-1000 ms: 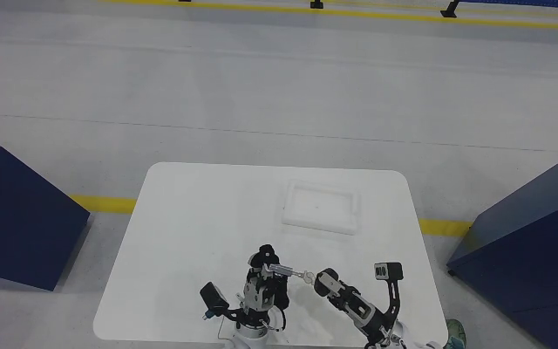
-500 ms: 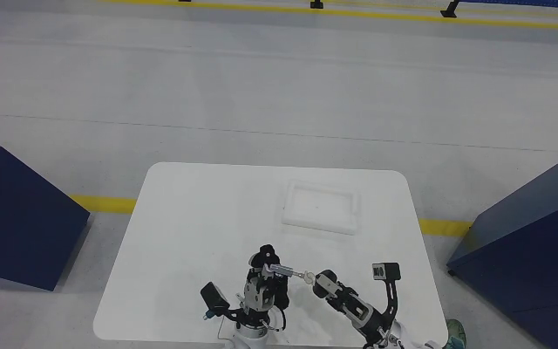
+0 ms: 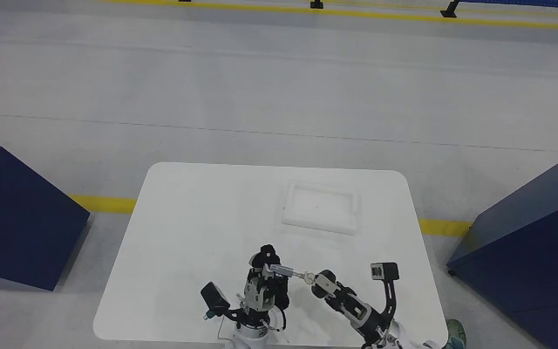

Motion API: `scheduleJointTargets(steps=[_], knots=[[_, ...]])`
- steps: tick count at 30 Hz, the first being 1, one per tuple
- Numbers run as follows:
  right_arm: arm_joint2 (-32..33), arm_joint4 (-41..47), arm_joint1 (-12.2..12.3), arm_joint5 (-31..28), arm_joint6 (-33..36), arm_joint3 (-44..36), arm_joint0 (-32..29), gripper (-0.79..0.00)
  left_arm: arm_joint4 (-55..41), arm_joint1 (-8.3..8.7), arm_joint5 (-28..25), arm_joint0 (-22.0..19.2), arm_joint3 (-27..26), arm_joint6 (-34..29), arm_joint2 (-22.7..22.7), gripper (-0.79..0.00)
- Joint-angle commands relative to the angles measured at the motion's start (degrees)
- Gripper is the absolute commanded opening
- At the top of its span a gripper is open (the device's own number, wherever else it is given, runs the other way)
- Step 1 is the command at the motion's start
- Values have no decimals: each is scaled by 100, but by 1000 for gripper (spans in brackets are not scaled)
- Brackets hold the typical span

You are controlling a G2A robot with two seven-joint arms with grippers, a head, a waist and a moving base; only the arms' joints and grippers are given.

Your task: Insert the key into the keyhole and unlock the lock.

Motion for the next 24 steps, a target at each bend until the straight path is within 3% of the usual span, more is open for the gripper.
scheduleJointTargets(steps=[1,18,24], knots=[[-11,-11,-1,-5,5,-2,2,-785,44,1,30,-5,4,24,-3,-785],[-75,-93,-10,34,-61,-21,8,-785,414,4,278,-79,159,256,19,-785],[-128,-117,-8,31,43,-26,-1,-785,221,-13,113,-69,181,223,54,-785]])
